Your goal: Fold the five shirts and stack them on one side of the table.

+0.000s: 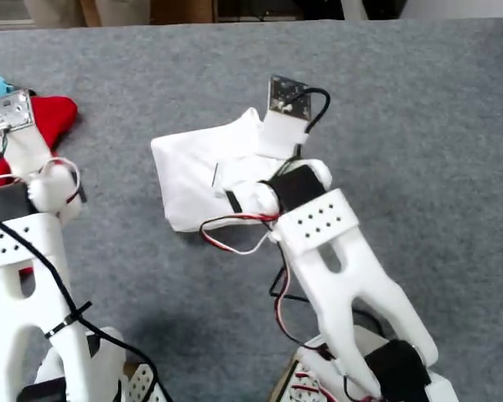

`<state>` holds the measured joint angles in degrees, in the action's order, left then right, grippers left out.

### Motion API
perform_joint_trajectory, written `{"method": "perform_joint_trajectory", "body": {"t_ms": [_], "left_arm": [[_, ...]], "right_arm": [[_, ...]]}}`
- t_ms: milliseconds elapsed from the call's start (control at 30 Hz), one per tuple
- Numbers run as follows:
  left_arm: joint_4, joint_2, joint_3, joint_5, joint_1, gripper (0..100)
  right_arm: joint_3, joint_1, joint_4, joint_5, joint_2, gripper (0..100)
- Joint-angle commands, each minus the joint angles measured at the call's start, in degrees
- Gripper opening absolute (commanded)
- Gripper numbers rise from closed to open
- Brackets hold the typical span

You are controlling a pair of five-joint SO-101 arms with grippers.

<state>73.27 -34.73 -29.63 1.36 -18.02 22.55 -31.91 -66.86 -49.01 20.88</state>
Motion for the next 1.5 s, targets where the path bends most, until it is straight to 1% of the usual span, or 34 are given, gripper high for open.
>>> {"method": "perform_joint_trajectory", "body": {"t_ms": [0, 100, 200, 400, 533, 767, 900, 1200, 1333, 1467], "left_arm": [[-1.32, 2.42, 3.96, -7.12, 4.75, 2], [-0.97, 9.36, 9.05, -11.69, 7.56, 2], [1.14, 19.03, 15.74, -13.8, 10.64, 2], [10.2, 37.49, 33.58, -15.3, 17.49, 2], [15.82, 47.16, 45.19, -15.82, 19.78, 2], [20.4, 60.79, 63.47, -15.74, 20.13, 2], [22.15, 66.51, 72.18, -15.74, 20.75, 2], [21.27, 80.13, 81.32, -15.65, 22.95, 2], [21.36, 87.34, 85.54, -15.65, 21.54, 2], [21.63, 93.23, 91.08, -15.21, 18.9, 2]], "right_arm": [[-1.01, 0.31, 2.64, -0.7, -2.15, 2.7], [-1.8, 1.45, 3.34, -2.55, -4.09, 0.6], [-1.54, 3.21, 4.75, -2.73, -6.29, 0.7], [-1.63, 8.04, 5.1, -2.73, -13.58, 0.7], [-1.89, 9.8, 5.1, -2.81, -19.12, 0.7], [-1.71, 9.98, 6.42, -2.81, -24.04, 0.7], [-1.89, 11.47, 7.21, -2.81, -25.27, 0.7], [-2.95, 16.84, 11.87, -2.64, -34.51, 0.7], [-5.58, 18.51, 11.6, -2.55, -38.73, 0.7], [-7.08, 20.79, 11.52, -2.2, -39.78, 0.7]]}}
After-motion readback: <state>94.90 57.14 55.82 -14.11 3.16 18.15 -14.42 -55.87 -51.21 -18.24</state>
